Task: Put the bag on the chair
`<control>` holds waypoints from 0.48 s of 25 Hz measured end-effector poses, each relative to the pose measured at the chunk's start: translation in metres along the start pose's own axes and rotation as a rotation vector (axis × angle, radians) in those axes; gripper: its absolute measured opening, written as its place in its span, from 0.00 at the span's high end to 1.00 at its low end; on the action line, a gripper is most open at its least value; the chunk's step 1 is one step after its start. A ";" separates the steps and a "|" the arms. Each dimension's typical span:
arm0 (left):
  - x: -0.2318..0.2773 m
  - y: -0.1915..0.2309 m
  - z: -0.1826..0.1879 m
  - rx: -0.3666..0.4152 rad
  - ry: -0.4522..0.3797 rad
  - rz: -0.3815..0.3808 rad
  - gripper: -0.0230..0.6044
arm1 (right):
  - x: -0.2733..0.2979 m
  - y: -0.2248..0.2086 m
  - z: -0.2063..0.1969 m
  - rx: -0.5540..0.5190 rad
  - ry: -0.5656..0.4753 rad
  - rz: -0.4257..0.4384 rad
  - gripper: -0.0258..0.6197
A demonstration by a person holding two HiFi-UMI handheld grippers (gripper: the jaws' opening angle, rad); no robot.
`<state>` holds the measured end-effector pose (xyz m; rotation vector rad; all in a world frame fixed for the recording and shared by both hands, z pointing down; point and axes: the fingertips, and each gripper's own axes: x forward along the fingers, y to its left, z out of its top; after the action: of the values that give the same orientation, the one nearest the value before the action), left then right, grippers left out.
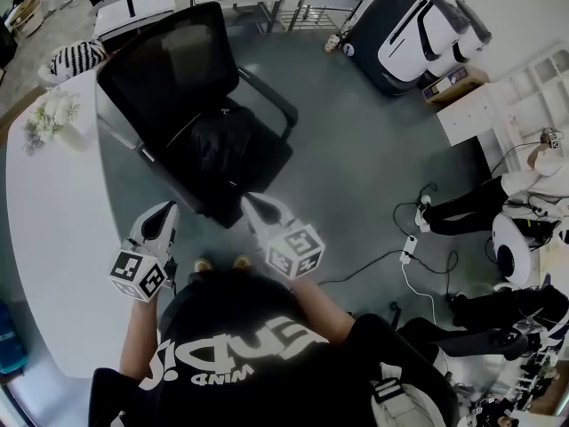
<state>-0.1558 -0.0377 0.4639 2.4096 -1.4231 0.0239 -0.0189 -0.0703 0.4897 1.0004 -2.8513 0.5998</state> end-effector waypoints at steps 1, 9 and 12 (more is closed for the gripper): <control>-0.002 0.003 -0.002 0.006 -0.005 0.009 0.96 | -0.001 -0.001 -0.003 -0.005 0.002 -0.013 0.96; -0.003 0.006 -0.020 0.051 -0.020 0.053 0.96 | -0.004 -0.007 -0.016 -0.020 0.003 -0.082 0.96; -0.003 0.009 -0.022 0.042 -0.026 0.070 0.96 | -0.001 -0.004 -0.021 -0.025 0.007 -0.093 0.96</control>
<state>-0.1614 -0.0322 0.4870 2.4012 -1.5326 0.0403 -0.0171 -0.0649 0.5099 1.1170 -2.7805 0.5568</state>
